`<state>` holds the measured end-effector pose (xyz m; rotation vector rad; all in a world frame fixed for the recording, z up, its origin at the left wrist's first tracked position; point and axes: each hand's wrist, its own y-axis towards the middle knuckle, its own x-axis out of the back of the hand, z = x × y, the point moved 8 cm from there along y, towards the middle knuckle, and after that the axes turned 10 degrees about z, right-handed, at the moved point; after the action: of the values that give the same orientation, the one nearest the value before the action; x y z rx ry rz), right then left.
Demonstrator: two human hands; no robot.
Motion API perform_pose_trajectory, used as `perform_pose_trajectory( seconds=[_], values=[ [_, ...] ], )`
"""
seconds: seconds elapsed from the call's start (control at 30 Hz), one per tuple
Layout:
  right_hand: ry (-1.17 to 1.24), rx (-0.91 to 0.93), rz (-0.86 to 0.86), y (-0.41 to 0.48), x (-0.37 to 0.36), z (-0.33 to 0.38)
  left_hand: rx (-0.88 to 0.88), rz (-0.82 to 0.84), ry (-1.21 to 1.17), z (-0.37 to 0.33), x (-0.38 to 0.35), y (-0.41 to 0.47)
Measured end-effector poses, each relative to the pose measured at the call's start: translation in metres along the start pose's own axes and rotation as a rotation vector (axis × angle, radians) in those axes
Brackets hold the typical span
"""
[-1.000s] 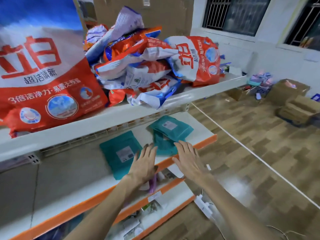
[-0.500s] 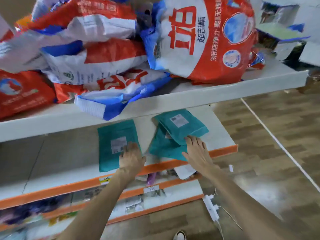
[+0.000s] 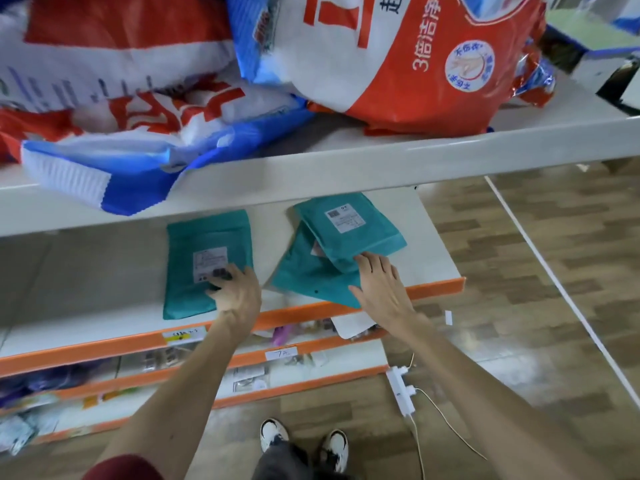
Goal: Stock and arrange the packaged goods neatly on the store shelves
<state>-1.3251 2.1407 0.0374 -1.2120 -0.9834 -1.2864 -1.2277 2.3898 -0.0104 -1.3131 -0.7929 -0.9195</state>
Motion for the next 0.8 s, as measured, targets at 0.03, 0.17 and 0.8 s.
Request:
perform_pose_trajectory(
  seconds=[0.03, 0.17, 0.8],
  values=[
    [-0.005, -0.001, -0.001, 0.001, 0.0, -0.002, -0.014, -0.013, 0.05, 0.0, 0.0, 0.0],
    [-0.021, 0.003, 0.001, 0.004, 0.001, -0.005, -0.039, -0.026, 0.04, 0.005, -0.005, 0.0],
    [0.0, 0.052, -0.014, 0.009, 0.001, 0.008, -0.039, -0.052, 0.093, 0.007, -0.005, -0.002]
  ],
)
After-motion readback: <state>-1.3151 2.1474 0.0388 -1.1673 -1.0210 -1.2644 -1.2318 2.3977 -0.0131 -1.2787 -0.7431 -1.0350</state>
